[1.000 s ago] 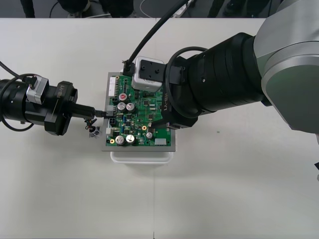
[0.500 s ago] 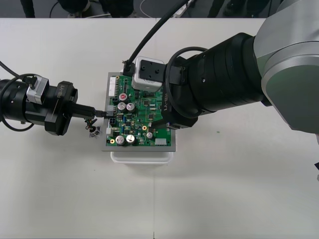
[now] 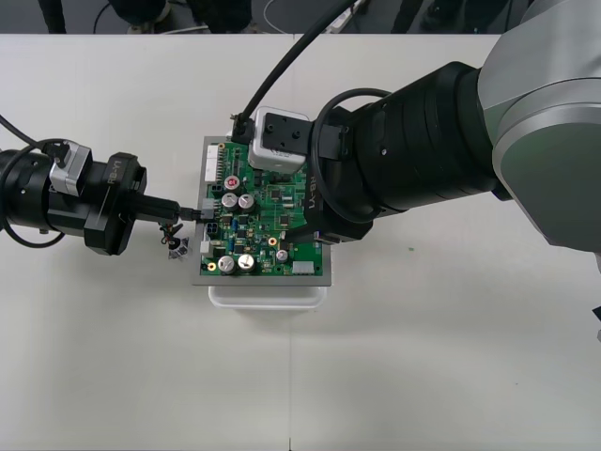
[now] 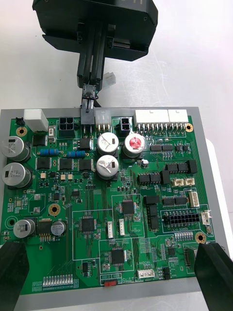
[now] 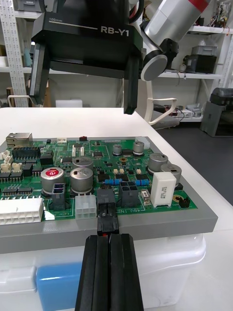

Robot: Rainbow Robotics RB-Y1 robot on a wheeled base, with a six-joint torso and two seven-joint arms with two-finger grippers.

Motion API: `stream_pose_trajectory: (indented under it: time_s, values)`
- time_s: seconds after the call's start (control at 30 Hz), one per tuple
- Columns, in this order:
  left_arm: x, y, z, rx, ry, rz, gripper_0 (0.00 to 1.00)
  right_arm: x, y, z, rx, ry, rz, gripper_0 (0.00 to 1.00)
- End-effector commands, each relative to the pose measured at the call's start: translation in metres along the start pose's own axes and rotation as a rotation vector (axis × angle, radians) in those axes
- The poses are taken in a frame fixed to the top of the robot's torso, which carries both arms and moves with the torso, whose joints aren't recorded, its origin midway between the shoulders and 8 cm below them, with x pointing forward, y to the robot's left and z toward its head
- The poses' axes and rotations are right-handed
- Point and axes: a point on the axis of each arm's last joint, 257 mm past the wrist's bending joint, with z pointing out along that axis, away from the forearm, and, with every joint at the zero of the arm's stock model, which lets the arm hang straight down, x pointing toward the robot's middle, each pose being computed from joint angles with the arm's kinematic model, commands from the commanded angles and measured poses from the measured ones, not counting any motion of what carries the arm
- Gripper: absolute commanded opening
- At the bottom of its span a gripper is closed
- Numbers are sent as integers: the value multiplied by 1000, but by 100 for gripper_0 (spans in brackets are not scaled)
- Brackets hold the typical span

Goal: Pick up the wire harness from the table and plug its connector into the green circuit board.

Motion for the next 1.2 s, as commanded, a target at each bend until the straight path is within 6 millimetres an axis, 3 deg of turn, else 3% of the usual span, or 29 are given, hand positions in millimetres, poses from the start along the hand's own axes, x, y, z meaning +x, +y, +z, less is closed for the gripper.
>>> stream_pose_trajectory:
  time_s: [0.03, 1.2]
  values:
    - [-27, 6, 17, 49, -63, 97, 0, -12, -1, -9, 20, -39, -64, 100]
    - [-22, 3, 28, 67, -71, 104, 0, -13, 0, -9, 17, -42, -76, 100]
